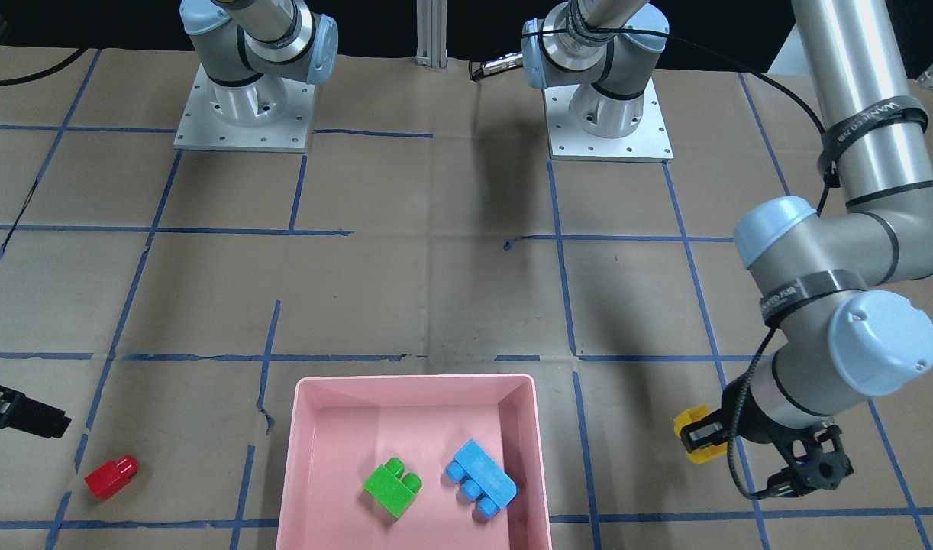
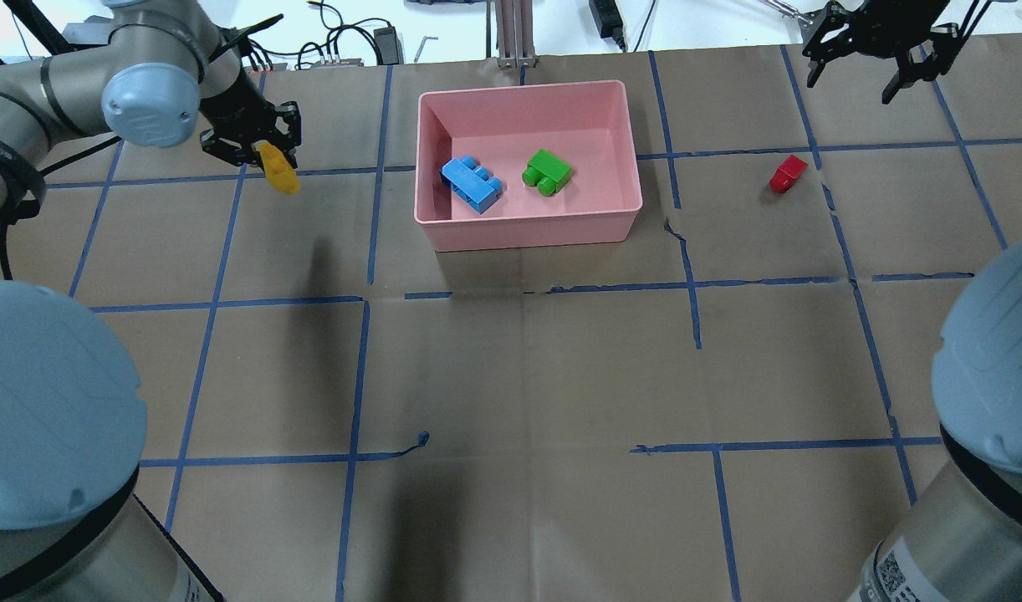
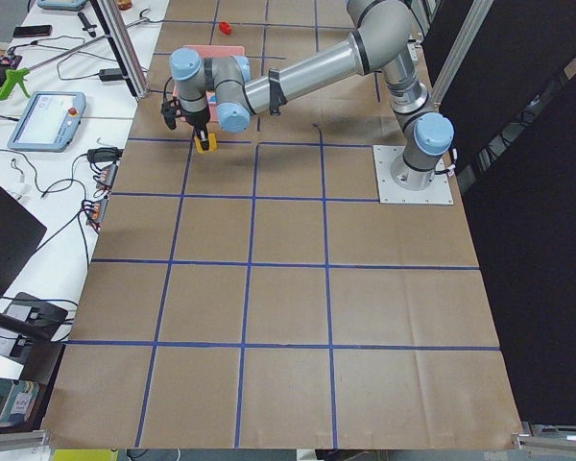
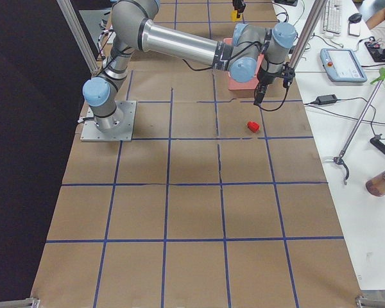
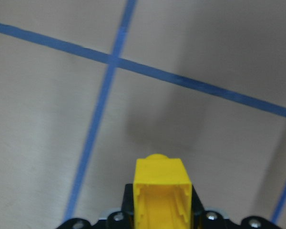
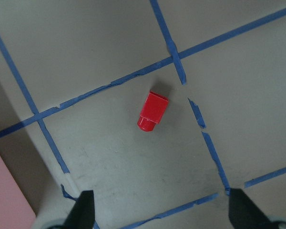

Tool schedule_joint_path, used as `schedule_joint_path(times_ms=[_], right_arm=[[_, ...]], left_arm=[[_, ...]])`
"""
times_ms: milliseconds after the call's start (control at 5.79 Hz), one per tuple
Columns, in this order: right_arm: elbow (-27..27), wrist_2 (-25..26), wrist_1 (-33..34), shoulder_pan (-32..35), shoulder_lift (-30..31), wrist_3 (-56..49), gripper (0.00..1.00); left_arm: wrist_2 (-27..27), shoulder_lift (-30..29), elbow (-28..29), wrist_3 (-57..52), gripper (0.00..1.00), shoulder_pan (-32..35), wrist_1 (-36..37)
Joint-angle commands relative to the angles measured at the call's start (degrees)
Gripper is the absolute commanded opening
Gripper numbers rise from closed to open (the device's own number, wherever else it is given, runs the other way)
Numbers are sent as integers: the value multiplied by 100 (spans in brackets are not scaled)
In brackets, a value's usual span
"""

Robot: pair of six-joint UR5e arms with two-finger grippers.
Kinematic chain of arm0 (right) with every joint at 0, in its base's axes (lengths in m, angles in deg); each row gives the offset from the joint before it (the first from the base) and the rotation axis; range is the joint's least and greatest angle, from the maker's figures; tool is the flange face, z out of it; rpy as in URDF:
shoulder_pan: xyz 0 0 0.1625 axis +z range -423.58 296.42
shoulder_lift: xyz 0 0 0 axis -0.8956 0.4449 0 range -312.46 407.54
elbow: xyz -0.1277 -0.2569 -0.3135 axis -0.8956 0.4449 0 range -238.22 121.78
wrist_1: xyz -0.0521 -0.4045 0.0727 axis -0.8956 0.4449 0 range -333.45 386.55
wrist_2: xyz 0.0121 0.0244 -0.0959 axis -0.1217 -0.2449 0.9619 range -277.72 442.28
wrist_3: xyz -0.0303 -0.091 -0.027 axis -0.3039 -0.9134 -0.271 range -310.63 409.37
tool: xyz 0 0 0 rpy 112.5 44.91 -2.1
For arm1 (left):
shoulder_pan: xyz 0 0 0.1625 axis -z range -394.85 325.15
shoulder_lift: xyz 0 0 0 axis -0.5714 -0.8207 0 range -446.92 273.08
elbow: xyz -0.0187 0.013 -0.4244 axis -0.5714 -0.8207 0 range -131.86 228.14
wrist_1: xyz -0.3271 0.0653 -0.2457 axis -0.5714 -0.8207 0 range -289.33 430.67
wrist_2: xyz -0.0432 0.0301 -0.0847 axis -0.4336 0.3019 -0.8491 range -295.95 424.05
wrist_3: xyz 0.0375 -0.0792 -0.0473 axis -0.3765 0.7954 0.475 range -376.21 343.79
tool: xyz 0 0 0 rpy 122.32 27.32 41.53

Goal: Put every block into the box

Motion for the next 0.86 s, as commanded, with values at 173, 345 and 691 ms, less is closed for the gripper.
schedule_joint_path(times_ms=[173,345,691], right_arm=[[-277,-39,1221,2,-690,1407,99],[-575,-56,1600,37,-788,1688,99],[-1330,-65,2688,37,-973,1699,99]], left_arm=[[-55,-143,582,1530,1,1302,42],[-325,-353,627,2231,1,1618,243],[-354,-740,637,2230,2,1850,726]])
